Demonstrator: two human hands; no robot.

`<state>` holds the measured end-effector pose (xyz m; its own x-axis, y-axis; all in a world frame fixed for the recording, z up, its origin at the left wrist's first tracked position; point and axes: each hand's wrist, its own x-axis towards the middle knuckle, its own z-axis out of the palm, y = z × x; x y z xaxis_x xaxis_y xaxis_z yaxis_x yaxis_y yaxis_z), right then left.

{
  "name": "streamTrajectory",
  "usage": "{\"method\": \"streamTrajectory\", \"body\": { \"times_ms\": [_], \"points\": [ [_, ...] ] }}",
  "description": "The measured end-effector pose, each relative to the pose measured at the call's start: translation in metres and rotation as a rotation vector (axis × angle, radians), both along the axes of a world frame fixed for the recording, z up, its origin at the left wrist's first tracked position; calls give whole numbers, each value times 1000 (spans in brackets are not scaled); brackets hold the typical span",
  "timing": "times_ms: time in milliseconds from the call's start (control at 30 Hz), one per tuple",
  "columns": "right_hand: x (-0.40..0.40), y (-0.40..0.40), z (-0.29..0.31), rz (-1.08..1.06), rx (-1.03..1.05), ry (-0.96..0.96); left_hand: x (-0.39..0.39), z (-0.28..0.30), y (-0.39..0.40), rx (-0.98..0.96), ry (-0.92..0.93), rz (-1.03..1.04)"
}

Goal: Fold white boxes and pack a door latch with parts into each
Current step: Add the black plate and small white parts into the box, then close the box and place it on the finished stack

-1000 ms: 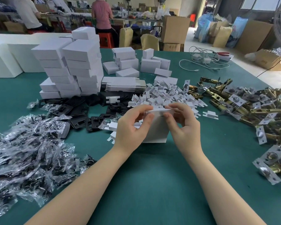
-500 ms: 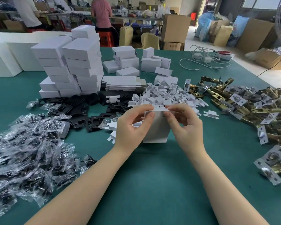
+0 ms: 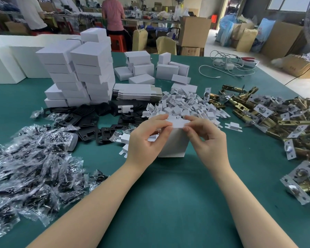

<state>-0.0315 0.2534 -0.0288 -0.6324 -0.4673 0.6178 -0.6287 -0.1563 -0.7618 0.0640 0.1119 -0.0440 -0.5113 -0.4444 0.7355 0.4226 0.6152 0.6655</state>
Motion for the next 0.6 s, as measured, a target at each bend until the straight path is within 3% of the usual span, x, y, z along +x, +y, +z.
{"method": "streamTrajectory", "body": {
  "times_ms": [167, 267, 367, 600],
  "points": [
    [2, 1, -7, -88, 59, 108, -2, -8, -2, -104, -28, 38],
    [8, 2, -20, -17, 204, -87, 1, -12, -2, -36, -292, 42],
    [5, 3, -32, 31, 449, -125, 2, -17, -8, 45, -582, -62],
    [5, 3, -32, 26, 501, -102, 3, -21, -10, 13, -701, -116]
  ]
}}
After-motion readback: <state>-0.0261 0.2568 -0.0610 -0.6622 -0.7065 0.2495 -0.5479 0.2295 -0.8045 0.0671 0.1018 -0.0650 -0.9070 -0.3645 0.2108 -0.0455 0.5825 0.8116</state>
